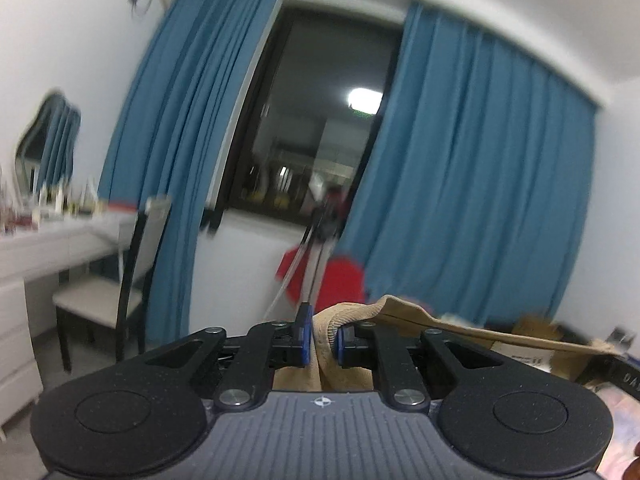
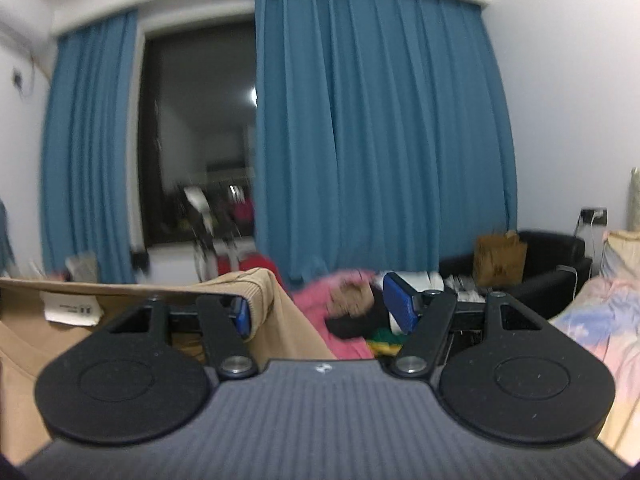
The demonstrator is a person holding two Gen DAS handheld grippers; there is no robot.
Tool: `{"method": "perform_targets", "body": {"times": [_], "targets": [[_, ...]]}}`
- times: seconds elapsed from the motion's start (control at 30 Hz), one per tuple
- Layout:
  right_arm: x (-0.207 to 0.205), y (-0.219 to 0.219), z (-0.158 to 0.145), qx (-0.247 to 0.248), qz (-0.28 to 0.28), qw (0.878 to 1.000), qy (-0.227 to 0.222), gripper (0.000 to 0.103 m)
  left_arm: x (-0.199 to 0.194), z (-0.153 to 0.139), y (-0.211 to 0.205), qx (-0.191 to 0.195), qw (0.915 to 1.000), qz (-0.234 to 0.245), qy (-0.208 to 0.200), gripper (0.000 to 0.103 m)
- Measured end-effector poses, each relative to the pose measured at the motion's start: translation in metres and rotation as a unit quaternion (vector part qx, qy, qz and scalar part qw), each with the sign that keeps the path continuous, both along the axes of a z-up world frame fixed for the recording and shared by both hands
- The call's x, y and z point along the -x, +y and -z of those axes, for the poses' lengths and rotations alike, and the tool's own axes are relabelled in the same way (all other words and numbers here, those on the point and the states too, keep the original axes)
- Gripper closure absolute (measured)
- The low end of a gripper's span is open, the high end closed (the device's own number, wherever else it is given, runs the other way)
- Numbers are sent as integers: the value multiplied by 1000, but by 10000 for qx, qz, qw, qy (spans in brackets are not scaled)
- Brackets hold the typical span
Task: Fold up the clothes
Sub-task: 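Raise the shirt high with both grippers and shake it open, then lay the shirt flat on the bed and open both grippers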
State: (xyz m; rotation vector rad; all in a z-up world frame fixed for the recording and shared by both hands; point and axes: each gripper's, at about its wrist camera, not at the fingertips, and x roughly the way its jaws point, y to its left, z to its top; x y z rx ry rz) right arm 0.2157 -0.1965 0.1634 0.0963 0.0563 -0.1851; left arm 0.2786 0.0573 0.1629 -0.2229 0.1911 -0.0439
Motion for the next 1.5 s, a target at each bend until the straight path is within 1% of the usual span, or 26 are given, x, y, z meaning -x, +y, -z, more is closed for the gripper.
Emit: {"method": "perform_targets", "body": {"times": [0.03, 0.1, 0.2, 0.23, 0.33, 0.4, 0.43, 0.47, 0.5, 0.53, 0.57, 0.6, 0.63, 0.67, 0.73, 0.77, 0.8, 0.83, 0.9, 0.97, 1.0, 1.07, 1.17, 1.3, 1.4, 1.5], "targets": [[-23, 1, 22, 25, 23, 9999, 145, 37, -14, 21, 1, -51, 9999, 16, 159, 88], [-70, 4, 73, 54, 81, 9982, 594, 37, -42, 63, 2, -153, 9987, 49, 476, 88], [-125, 6, 147, 28, 54, 9924, 1227, 38, -84, 127, 5, -305, 9950, 97, 950, 87], [-143, 8, 164, 95, 71, 9900, 1405, 38, -98, 148, 5, -356, 9931, 114, 1108, 87], [-165, 10, 226, 190, 37, 9816, 1899, 38, -139, 211, 8, -507, 9860, 162, 1579, 85], [-176, 12, 251, 132, -1, 9748, 2226, 38, -167, 253, 9, -607, 9799, 194, 1891, 79], [-181, 11, 259, 70, -40, 9701, 2427, 38, -181, 275, 10, -657, 9764, 210, 2046, 75], [-187, 10, 264, -3, -107, 9639, 2659, 38, -191, 293, 9, -733, 9729, 215, 2184, 67], [-191, 9, 269, -62, -189, 9578, 2866, 36, -190, 299, 4, -912, 9694, 182, 2272, 60], [-192, 11, 267, 37, -301, 9549, 2954, 29, -192, 300, 0, -1113, 9640, 175, 2407, 39], [-193, 13, 266, 137, -414, 9516, 3042, 26, -194, 300, -5, -1304, 9569, 273, 2580, 20], [-194, 16, 261, 274, -546, 9471, 3152, 22, -194, 299, -10, -1502, 9498, 354, 2720, 18], [-194, 21, 255, 389, -693, 9418, 3267, 22, -189, 296, -15, -1722, 9453, 373, 2747, 17], [-189, 25, 248, 440, -821, 9387, 3319, 22, -184, 292, -21, -1921, 9407, 399, 2766, 12], [-179, 33, 235, 542, -1076, 9320, 3418, 22, -172, 282, -26, -2072, 9353, 594, 2805, 1], [-171, 35, 223, 589, -1129, 9314, 3409, 22, -164, 276, -28, -2127, 9325, 704, 2832, 1], [-159, 38, 214, 594, -1153, 9335, 3344, 22, -154, 271, -28, -2169, 9320, 731, 2810, 1], [-148, 37, 207, 504, -1173, 9365, 3265, 22, -143, 266, -28, -2158, 9337, 739, 2759, 1], [-120, 34, 193, 267, -1235, 9426, 3092, 22, -116, 253, -21, -1976, 9399, 807, 2665, 1], [-87, 29, 179, -25, -1316, 9479, 2901, 22, -81, 235, -17, -1759, 9479, 852, 2515, 1], [-63, 27, 173, -182, -1322, 9516, 2769, 22, -61, 227, -12, -1655, 9520, 853, 2429, 1], [-25, 19, 169, -368, -1378, 9554, 2585, 22, -15, 211, -2, -1444, 9605, 864, 2217, 1], [39, 11, 165, -607, -1438, 9608, 2291, 22, 53, 191, 11, -1262, 9685, 871, 1962, 1], [119, -1, 158, -840, -1418, 9676, 1914, 22, 147, 176, 32, -1019, 9794, 663, 1614, 1], [168, -15, 156, -1021, -1388, 9719, 1603, 22, 189, 176, 50, -788, 9849, 530, 1444, 3], [200, -26, 157, -1247, -1262, 9742, 1393, 22, 214, 171, 69, -620, 9870, 463, 1406, 5]]}}
